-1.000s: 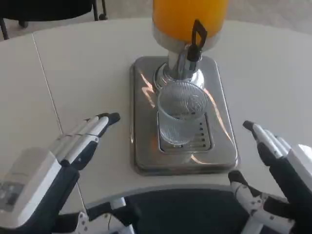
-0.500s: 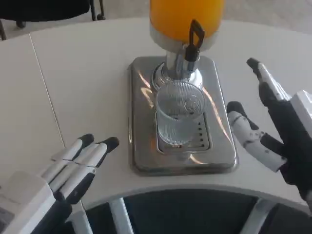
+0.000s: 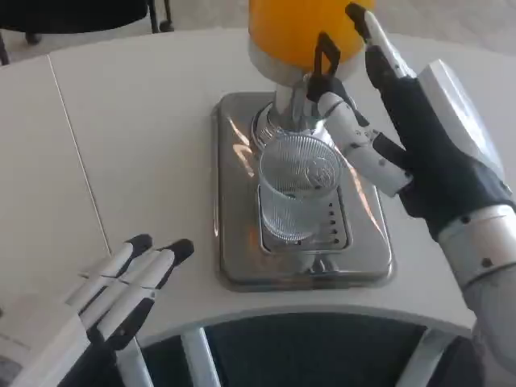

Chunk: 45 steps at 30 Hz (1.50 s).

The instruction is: Grasp the cup under the faucet to collect the drink, then remove the cup.

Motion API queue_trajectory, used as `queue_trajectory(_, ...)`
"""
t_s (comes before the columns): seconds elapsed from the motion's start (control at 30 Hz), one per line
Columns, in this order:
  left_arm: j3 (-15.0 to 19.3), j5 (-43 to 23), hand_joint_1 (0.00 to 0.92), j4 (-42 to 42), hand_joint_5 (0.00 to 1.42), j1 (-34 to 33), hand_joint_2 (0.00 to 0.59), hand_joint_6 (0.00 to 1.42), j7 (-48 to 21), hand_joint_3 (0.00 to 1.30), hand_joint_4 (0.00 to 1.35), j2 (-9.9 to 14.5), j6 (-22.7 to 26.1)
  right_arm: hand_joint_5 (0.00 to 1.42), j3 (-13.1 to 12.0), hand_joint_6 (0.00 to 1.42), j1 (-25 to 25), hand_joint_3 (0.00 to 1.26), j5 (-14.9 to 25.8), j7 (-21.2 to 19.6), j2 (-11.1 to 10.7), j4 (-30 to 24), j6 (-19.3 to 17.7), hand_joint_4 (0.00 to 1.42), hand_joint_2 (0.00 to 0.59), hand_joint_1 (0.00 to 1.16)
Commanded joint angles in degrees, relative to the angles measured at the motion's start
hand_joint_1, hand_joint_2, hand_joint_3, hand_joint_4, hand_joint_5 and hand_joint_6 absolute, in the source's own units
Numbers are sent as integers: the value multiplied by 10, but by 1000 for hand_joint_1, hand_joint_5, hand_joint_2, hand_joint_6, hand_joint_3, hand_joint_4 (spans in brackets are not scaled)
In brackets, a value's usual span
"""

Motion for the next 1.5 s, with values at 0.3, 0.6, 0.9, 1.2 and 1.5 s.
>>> queue_trajectory(0.3,9,9,9,-11,0,6,96,113,-18,22,0,-12,10,0,16,0,-77,0,82,-56,-36,92,-20,0,533,133)
queue_trajectory(0.6,7,9,9,-11,0,3,96,112,-25,28,0,-11,19,0,56,0,-85,0,107,-83,-20,96,-16,0,533,127)
queue_trajectory(0.9,5,8,9,-6,0,-6,96,112,-36,28,0,-9,26,0,90,0,-79,0,116,-103,-5,100,-6,0,533,124)
queue_trajectory(1.2,-5,11,9,-1,0,-19,96,112,-43,36,0,-8,39,0,129,0,-42,0,78,-115,11,40,35,0,537,133)
queue_trajectory(1.5,-20,13,9,2,1,-33,96,112,-52,38,0,-9,51,0,153,0,1,0,59,-111,18,1,51,0,538,142)
